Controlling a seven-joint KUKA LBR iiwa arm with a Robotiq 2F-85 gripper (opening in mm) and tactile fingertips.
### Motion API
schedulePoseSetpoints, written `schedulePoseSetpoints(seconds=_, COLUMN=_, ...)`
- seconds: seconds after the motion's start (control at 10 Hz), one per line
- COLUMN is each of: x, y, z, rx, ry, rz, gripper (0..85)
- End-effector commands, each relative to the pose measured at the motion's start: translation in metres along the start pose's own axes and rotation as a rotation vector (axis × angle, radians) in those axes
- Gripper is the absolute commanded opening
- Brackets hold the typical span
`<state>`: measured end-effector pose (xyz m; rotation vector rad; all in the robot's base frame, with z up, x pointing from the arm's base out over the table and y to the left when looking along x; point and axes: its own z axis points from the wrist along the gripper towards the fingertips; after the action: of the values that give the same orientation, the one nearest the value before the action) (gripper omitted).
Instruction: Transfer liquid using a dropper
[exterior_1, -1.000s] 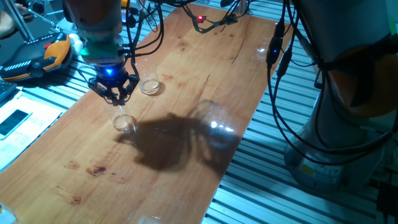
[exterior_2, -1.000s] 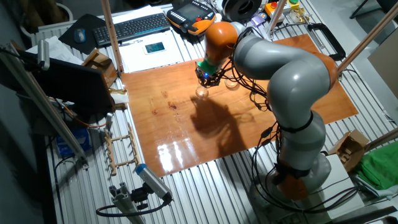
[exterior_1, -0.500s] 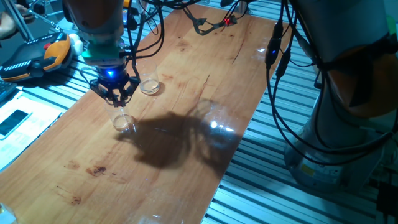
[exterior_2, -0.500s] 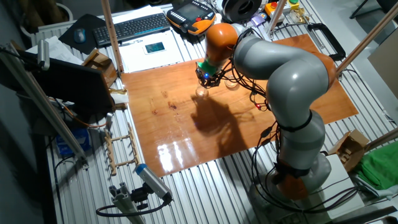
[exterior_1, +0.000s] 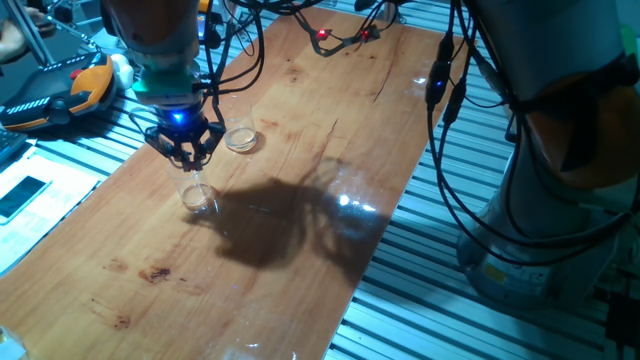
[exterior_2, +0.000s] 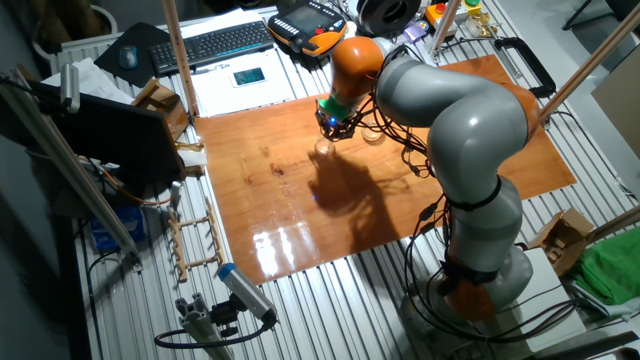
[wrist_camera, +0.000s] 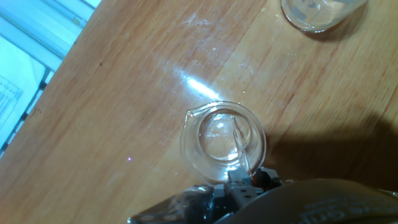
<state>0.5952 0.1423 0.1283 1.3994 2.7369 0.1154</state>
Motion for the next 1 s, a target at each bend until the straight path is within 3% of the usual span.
schedulePoseSetpoints(seconds=0.0, x=-0.0001, y=-0.0002, z=0.0006, rx=0.000, ry=0.000, rz=0.001, gripper=17.3)
schedulePoseSetpoints(seconds=0.9, x=0.0002, y=-0.0040, z=0.0070, rx=0.005, ry=-0.002, rz=0.010, gripper=19.3)
